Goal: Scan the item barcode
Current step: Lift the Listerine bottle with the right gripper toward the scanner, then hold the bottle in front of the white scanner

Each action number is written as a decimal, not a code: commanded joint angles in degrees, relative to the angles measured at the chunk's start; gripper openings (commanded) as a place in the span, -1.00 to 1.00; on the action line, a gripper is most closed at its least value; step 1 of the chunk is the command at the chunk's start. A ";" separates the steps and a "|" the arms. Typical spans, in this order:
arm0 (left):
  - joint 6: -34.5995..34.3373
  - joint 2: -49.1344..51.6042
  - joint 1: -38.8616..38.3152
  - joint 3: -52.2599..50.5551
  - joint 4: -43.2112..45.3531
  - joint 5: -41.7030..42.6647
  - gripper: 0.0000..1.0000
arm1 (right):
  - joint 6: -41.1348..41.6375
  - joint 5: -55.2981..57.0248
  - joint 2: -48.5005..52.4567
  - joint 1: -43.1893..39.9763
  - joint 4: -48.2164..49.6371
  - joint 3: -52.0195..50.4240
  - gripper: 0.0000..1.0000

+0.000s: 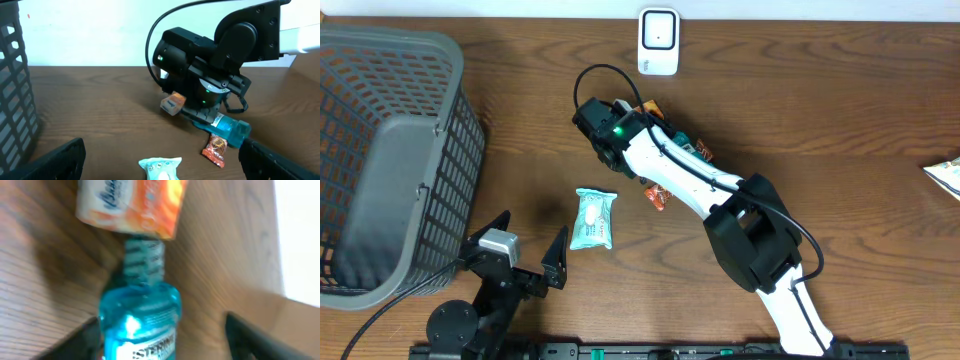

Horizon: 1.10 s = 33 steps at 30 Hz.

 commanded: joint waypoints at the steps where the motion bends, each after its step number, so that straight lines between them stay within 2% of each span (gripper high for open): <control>1: -0.74 -0.15 -0.22 -0.07 0.07 0.72 0.96 | 3.87 -10.56 0.20 -2.19 1.81 -0.13 0.96; 4: -0.74 -0.15 -0.22 -0.07 0.07 0.72 0.96 | 3.89 -15.82 0.20 -4.83 3.67 -0.15 0.99; 12: -0.74 -0.15 -0.22 -0.07 0.07 0.72 0.96 | 3.87 -40.06 0.24 -14.60 6.40 -0.17 0.98; 20: -0.74 -0.15 -0.22 -0.07 0.07 0.72 0.96 | 1.27 -41.75 3.21 -15.28 5.33 -0.22 0.94; 24: -0.74 -0.15 -0.22 -0.07 0.07 0.72 0.96 | 1.31 -41.05 6.27 -14.88 3.13 -0.22 0.67; 28: -0.74 -0.15 -0.22 -0.07 0.07 0.72 0.96 | 1.29 -37.16 8.09 -15.19 1.29 -0.24 0.58; 33: -0.74 -0.15 -0.22 -0.07 0.07 0.72 0.96 | 1.29 -33.03 9.57 -15.28 -1.44 -0.26 0.08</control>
